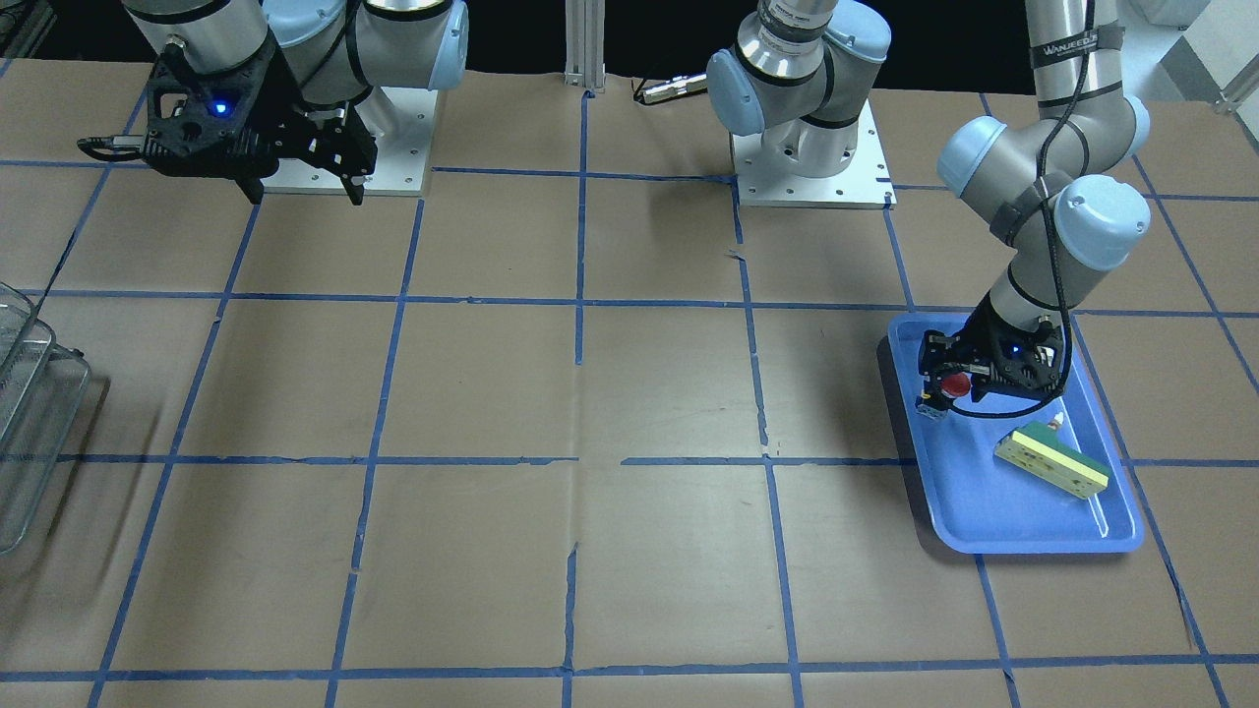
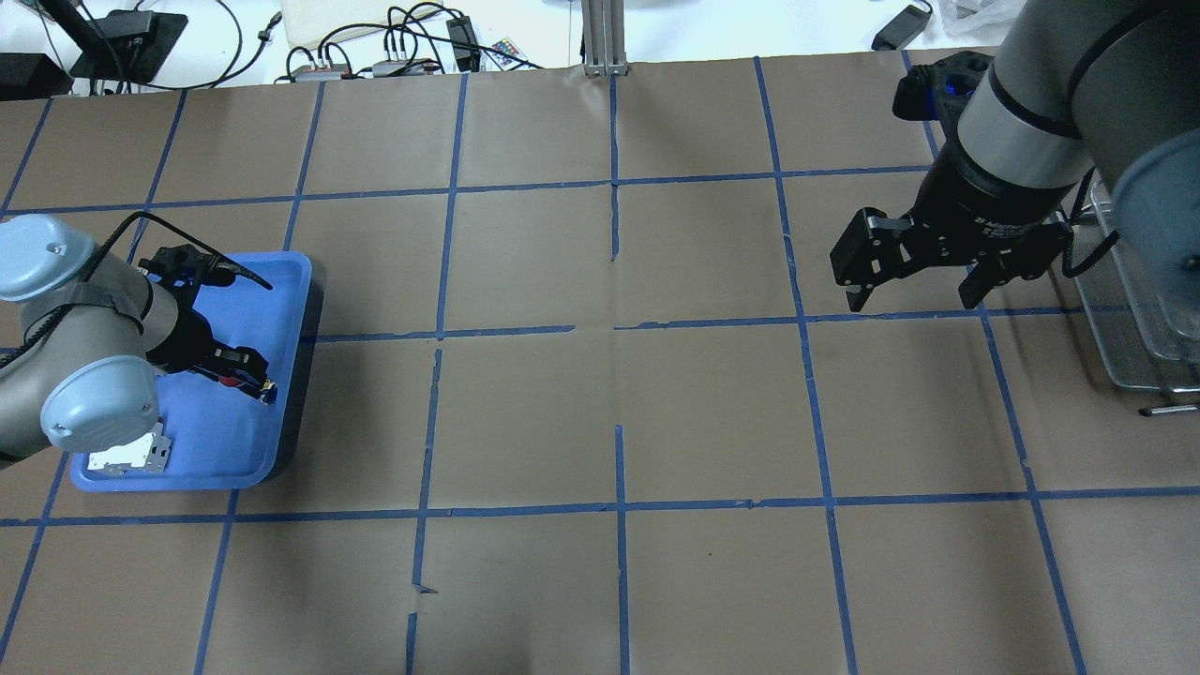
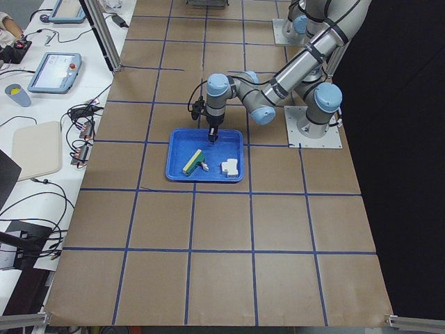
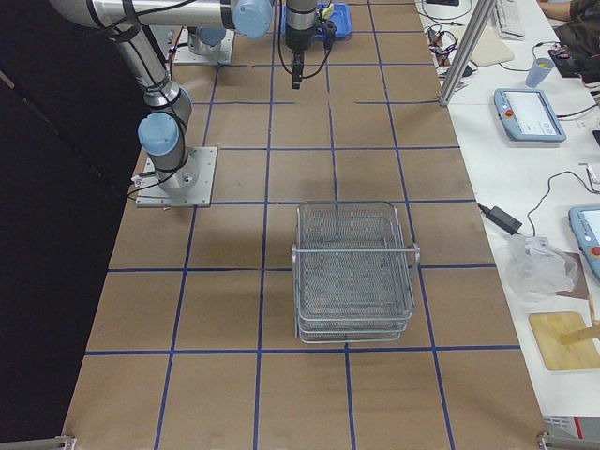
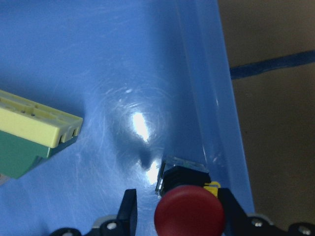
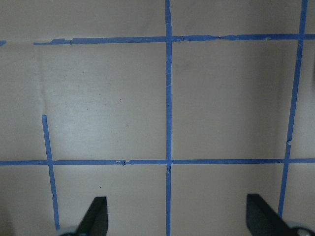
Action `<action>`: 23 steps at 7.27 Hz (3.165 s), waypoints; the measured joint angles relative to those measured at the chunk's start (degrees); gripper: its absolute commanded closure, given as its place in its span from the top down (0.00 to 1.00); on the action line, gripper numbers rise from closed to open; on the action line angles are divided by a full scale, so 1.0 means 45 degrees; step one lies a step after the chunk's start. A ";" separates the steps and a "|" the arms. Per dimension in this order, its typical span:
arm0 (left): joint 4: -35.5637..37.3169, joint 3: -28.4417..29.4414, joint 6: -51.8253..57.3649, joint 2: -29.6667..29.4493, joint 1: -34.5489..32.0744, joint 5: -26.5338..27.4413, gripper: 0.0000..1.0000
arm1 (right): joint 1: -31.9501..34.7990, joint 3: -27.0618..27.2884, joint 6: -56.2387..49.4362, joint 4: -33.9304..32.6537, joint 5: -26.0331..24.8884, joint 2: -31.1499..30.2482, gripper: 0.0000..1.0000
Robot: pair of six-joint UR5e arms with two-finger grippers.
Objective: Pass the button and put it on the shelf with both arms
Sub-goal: 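Lift the red button with the left gripper and carry it toward the right gripper, then extend the left gripper with the button while the right gripper moves to meet it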
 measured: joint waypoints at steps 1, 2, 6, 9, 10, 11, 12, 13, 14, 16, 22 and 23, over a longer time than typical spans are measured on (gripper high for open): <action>-0.0011 0.0034 -0.0004 0.0062 0.0005 -0.0171 0.29 | 0.0002 0.0011 -0.0028 -0.0024 0.0020 -0.0018 1.00; -0.0063 0.0095 -0.0005 0.0102 0.0019 -0.0272 0.23 | 0.0009 -0.0001 -0.0090 -0.0112 0.0014 -0.0028 1.00; -0.3303 0.2137 -0.0489 0.0333 -0.0139 -0.1040 0.23 | -0.0168 -0.0078 -0.3424 -0.0643 0.0313 0.0117 1.00; -0.7232 0.4377 -0.3659 0.0362 -0.1199 -0.4267 0.21 | -0.1084 -0.0015 -0.7935 -0.0692 0.2413 0.0142 1.00; -0.7381 0.4568 -0.5062 0.0363 -0.2163 -0.5663 0.20 | -0.1264 -0.0009 -0.8970 -0.0684 0.2804 0.0096 1.00; -0.7027 0.4696 -0.6512 0.0353 -0.3259 -0.6867 0.20 | -0.1354 -0.0024 -0.9455 -0.0697 0.3194 0.0075 1.00; -0.5993 0.4743 -0.8123 0.0303 -0.4308 -0.7935 0.20 | -0.1424 -0.0020 -0.9820 -0.0807 0.3451 0.0073 1.00; -0.4715 0.4716 -0.9702 0.0237 -0.5194 -0.8780 0.20 | -0.1460 0.0000 -1.0574 -0.0966 0.3801 0.0084 1.00; -0.3699 0.4711 -1.0953 0.0205 -0.5981 -0.9316 0.20 | -0.1505 0.0017 -1.1996 -0.1069 0.4247 0.0114 1.00; -0.2592 0.4762 -1.2527 0.0178 -0.7275 -1.0123 0.19 | -0.1974 0.0167 -1.5463 -0.1095 0.5083 0.0155 1.00; -0.1440 0.4827 -1.4653 0.0152 -0.9259 -1.0850 0.07 | -0.2944 0.0930 -1.9850 -0.1063 0.8365 0.0150 1.00; -0.0997 0.4850 -1.5458 0.0178 -0.9373 -1.0850 0.07 | -0.2949 0.1112 -2.0180 -0.1066 0.8794 0.0139 1.00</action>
